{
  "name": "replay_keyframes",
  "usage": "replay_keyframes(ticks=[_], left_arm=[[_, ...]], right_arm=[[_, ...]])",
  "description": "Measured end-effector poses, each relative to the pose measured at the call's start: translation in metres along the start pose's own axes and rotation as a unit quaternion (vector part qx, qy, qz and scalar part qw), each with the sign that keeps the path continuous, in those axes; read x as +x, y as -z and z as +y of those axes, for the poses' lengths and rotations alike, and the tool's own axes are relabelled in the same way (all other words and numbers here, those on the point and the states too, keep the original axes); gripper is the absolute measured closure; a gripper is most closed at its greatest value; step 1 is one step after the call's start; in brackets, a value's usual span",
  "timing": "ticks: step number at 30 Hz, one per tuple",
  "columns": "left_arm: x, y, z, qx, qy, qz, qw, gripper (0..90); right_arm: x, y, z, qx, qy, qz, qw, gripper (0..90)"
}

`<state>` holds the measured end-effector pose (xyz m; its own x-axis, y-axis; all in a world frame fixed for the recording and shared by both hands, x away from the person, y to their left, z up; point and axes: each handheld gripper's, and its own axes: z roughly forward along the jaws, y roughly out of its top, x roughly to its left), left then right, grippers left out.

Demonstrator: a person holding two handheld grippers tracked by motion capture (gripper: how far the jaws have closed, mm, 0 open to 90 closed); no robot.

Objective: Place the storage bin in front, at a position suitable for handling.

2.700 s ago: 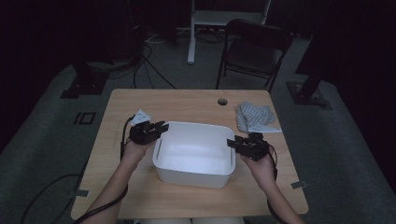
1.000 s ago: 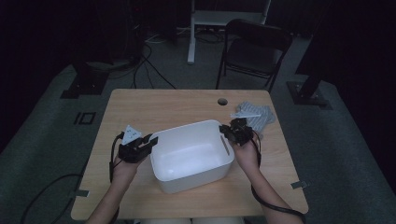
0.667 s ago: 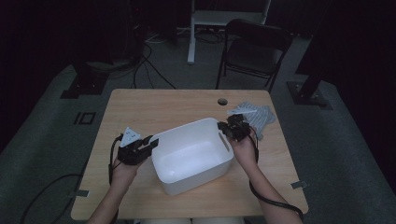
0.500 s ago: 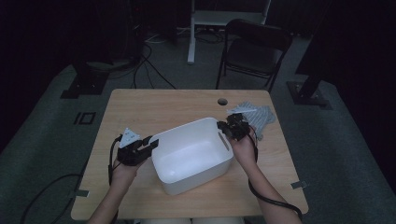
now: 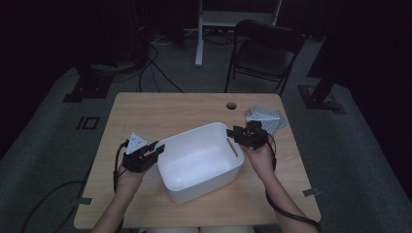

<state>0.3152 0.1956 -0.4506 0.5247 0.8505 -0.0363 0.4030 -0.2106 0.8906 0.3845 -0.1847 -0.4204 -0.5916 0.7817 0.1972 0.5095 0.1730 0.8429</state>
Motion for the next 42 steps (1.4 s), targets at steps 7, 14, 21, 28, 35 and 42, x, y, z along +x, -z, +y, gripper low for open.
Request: replay_keyframes(ticks=[7, 14, 21, 28, 35, 42], left_arm=[[0.001, -0.002, 0.002, 0.001, -0.003, 0.007, 1.0, 76.4], [0.005, -0.002, 0.002, 0.0, 0.001, 0.015, 0.9999, 80.8], [0.014, 0.002, 0.001, 0.003, -0.001, 0.014, 0.9999, 80.9], [0.024, 0.01, -0.002, 0.002, 0.009, 0.012, 0.9999, 80.8], [0.033, 0.017, -0.006, 0.0, 0.013, 0.016, 0.9998, 80.8], [0.04, 0.019, -0.008, -0.007, 0.018, 0.013, 0.9997, 80.7]], right_arm=[[0.001, 0.023, -0.005, -0.019, -0.005, 0.013, 0.9997, 58.6], [-0.002, 0.032, -0.013, -0.008, -0.007, 0.017, 0.9998, 58.2], [-0.013, 0.039, -0.031, -0.004, -0.022, 0.015, 0.9996, 57.5], [-0.018, 0.048, -0.039, -0.014, -0.026, 0.014, 0.9995, 57.6], [-0.022, 0.056, -0.044, -0.029, -0.013, -0.009, 0.9995, 50.0], [-0.032, 0.066, -0.049, -0.051, -0.027, -0.022, 0.9981, 41.7]])
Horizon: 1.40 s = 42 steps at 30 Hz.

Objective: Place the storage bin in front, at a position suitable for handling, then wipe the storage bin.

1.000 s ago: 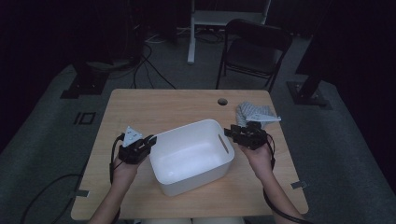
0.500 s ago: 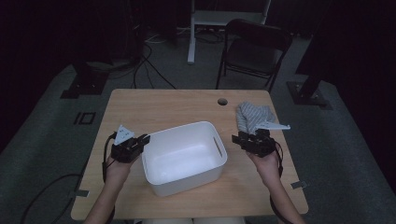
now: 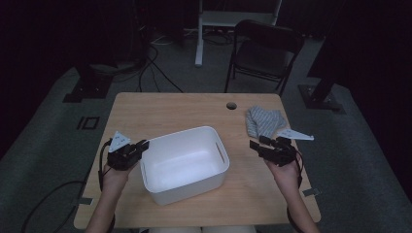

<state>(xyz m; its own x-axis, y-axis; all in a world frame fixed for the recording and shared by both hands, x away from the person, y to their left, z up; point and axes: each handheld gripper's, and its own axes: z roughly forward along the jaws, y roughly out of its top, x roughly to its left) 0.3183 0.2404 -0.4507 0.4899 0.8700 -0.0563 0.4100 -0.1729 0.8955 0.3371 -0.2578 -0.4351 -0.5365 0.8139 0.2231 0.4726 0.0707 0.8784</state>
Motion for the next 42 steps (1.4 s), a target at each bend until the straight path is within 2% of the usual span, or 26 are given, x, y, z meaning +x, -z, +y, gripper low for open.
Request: replay_keyframes(ticks=[2, 11, 17, 19, 23, 26, 30, 35, 42], left_arm=[[0.0, 0.0, -0.001, -0.002, 0.003, -0.001, 1.0, 80.7], [0.0, 0.0, -0.002, -0.008, 0.007, -0.003, 0.9999, 80.6], [0.001, 0.0, -0.002, -0.008, 0.008, -0.003, 0.9999, 80.5], [0.001, 0.0, -0.002, -0.008, 0.009, -0.003, 0.9999, 80.5], [0.0, 0.0, -0.003, -0.01, 0.009, -0.003, 0.9999, 80.5], [0.001, 0.0, -0.003, -0.013, 0.012, -0.006, 0.9998, 80.5], [0.001, 0.0, -0.004, -0.014, 0.013, -0.004, 0.9998, 80.4], [0.001, 0.0, -0.004, -0.015, 0.015, -0.005, 0.9998, 80.5], [0.001, 0.0, -0.004, -0.016, 0.017, -0.005, 0.9997, 80.5]], right_arm=[[-0.002, 0.001, -0.001, 0.005, -0.006, 0.002, 1.0, 40.9], [-0.002, -0.002, -0.008, 0.007, 0.004, -0.006, 0.9999, 41.1], [-0.002, -0.002, -0.007, 0.005, 0.005, -0.002, 1.0, 40.1], [-0.001, -0.002, -0.008, 0.009, 0.011, -0.006, 0.9999, 34.5], [0.0, -0.005, -0.009, 0.014, 0.024, -0.008, 0.9996, 34.9], [-0.003, -0.006, -0.008, 0.006, 0.033, -0.008, 0.9994, 36.5], [-0.011, -0.008, -0.004, -0.002, 0.045, -0.007, 0.999, 36.5], [-0.031, -0.014, 0.003, -0.009, 0.051, -0.027, 0.9983, 36.5], [-0.062, -0.026, 0.011, -0.005, 0.036, -0.054, 0.9979, 36.3]])
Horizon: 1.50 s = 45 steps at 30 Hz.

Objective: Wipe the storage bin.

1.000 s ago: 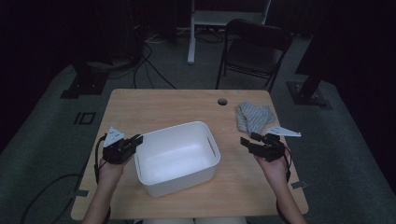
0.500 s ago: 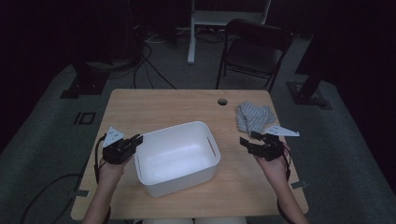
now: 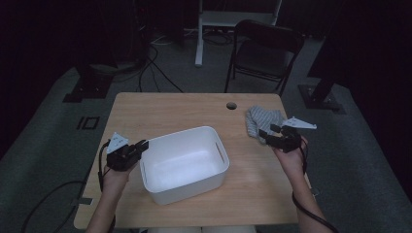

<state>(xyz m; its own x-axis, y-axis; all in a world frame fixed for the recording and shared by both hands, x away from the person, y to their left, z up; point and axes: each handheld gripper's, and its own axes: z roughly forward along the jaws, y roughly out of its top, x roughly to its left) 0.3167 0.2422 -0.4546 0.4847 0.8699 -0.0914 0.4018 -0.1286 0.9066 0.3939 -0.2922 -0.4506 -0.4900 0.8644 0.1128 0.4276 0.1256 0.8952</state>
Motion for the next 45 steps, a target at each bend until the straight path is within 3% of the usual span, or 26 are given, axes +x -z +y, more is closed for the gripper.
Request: replay_keyframes(ticks=[6, 9, 17, 30, 34, 36, 45], left_arm=[[0.0, 0.0, 0.0, 0.001, 0.0, 0.0, 1.0, 80.5], [0.0, 0.0, 0.001, 0.003, 0.001, 0.001, 1.0, 80.4], [0.0, 0.0, 0.0, 0.001, 0.002, -0.001, 1.0, 80.4], [0.001, 0.0, -0.001, -0.001, 0.008, -0.003, 1.0, 80.3], [0.0, 0.001, -0.001, -0.003, 0.007, -0.001, 1.0, 80.4], [0.0, 0.001, -0.001, -0.003, 0.007, -0.001, 1.0, 80.4], [-0.001, 0.002, -0.001, -0.001, 0.004, 0.003, 1.0, 80.5]], right_arm=[[-0.024, -0.014, 0.003, 0.015, -0.011, -0.018, 0.9997, 36.0], [-0.031, -0.023, 0.004, 0.033, -0.005, -0.032, 0.9989, 34.9], [-0.047, -0.049, 0.006, 0.05, -0.021, -0.042, 0.9976, 33.7], [-0.06, -0.086, 0.015, 0.079, -0.009, -0.063, 0.9949, 32.9], [-0.062, -0.097, 0.017, 0.081, -0.006, -0.061, 0.9949, 31.5], [-0.062, -0.101, 0.017, 0.076, 0.0, -0.071, 0.9946, 32.5], [-0.072, -0.118, 0.014, 0.08, -0.014, -0.076, 0.9938, 28.9]])
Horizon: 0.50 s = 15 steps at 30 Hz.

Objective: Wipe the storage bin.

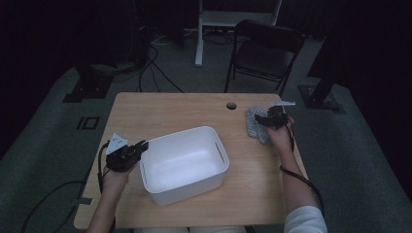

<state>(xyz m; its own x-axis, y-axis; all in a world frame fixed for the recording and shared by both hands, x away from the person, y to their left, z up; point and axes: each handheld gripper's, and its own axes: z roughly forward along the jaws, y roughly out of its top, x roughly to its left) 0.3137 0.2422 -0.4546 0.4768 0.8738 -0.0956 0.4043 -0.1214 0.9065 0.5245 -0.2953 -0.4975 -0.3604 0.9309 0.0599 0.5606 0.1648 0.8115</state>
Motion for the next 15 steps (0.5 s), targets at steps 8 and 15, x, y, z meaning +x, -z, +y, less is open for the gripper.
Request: replay_keyframes(ticks=[8, 15], left_arm=[[-0.002, 0.002, -0.001, 0.002, -0.003, 0.004, 1.0, 80.5], [-0.002, 0.002, -0.001, 0.003, -0.004, 0.005, 1.0, 80.5]], right_arm=[[-0.006, -0.016, -0.006, 0.029, -0.01, -0.013, 0.9995, 22.4], [-0.007, -0.028, -0.011, 0.052, -0.007, -0.026, 0.9983, 20.2]])
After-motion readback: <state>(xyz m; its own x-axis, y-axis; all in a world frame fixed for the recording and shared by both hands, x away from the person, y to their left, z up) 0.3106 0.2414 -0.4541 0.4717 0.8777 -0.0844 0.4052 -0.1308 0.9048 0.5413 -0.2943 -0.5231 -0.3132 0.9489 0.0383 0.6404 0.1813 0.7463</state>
